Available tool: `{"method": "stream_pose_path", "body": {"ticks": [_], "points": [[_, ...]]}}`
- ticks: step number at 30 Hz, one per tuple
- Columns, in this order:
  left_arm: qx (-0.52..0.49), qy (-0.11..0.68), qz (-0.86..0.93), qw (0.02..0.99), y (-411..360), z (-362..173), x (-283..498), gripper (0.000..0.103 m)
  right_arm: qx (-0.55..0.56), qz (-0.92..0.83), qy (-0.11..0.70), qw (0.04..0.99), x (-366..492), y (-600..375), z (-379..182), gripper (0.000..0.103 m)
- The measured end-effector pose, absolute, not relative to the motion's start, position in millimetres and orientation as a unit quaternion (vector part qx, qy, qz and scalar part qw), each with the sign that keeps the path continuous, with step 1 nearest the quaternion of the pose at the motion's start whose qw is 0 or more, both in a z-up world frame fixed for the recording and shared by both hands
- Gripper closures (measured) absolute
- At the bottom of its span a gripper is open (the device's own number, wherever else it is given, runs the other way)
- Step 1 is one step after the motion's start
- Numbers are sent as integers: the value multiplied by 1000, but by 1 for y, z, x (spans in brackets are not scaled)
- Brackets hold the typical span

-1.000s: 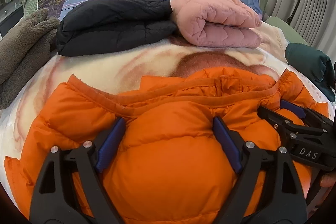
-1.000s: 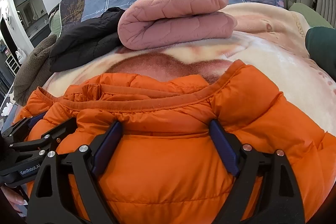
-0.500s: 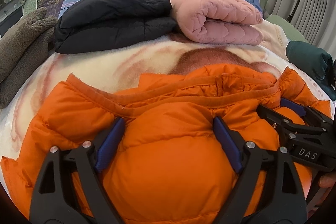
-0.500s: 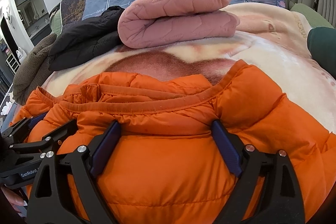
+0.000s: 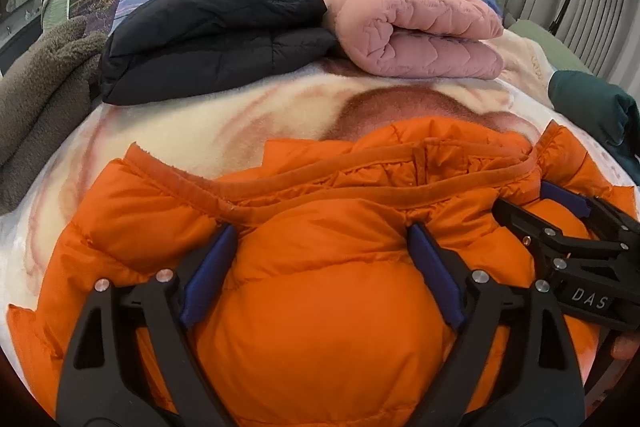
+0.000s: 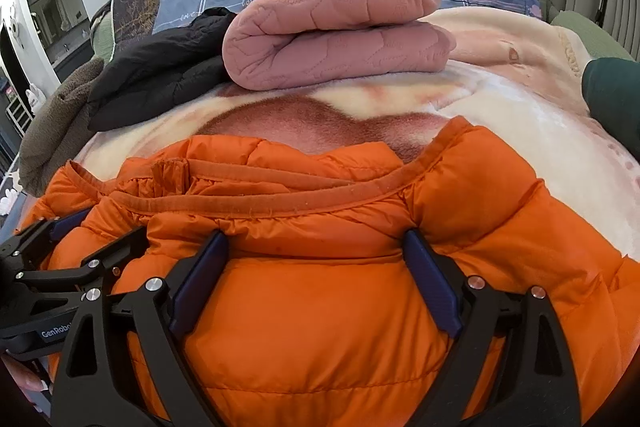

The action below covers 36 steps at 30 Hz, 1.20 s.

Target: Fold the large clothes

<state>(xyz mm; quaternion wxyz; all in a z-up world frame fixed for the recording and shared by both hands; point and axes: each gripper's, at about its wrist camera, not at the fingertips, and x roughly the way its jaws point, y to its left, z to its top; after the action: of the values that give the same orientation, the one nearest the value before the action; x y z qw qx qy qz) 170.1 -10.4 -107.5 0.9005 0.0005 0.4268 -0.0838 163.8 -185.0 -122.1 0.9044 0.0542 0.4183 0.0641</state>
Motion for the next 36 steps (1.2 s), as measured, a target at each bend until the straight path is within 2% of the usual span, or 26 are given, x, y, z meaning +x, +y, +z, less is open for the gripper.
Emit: {"method": "stream_pose_path", "body": {"ticks": [4,10,17,26,31,36], "points": [[6,422,-73,904,-8,-92,158,19,35,50,424,904,148,-186,-102,14],[-6,384,-107,917,5,-54,91,19,68,69,393,914,77,-201,-75,13],[20,407,-94,909,-3,-90,79,14,54,68,389,917,65,-198,-111,9],[71,398,-68,912,-16,-103,82,10,22,48,399,915,70,-188,-124,7],[72,399,-67,912,-16,-104,83,10,15,47,399,916,69,-188,-123,7],[45,398,-78,913,-4,-85,65,13,54,52,388,919,39,-202,-97,7]]}}
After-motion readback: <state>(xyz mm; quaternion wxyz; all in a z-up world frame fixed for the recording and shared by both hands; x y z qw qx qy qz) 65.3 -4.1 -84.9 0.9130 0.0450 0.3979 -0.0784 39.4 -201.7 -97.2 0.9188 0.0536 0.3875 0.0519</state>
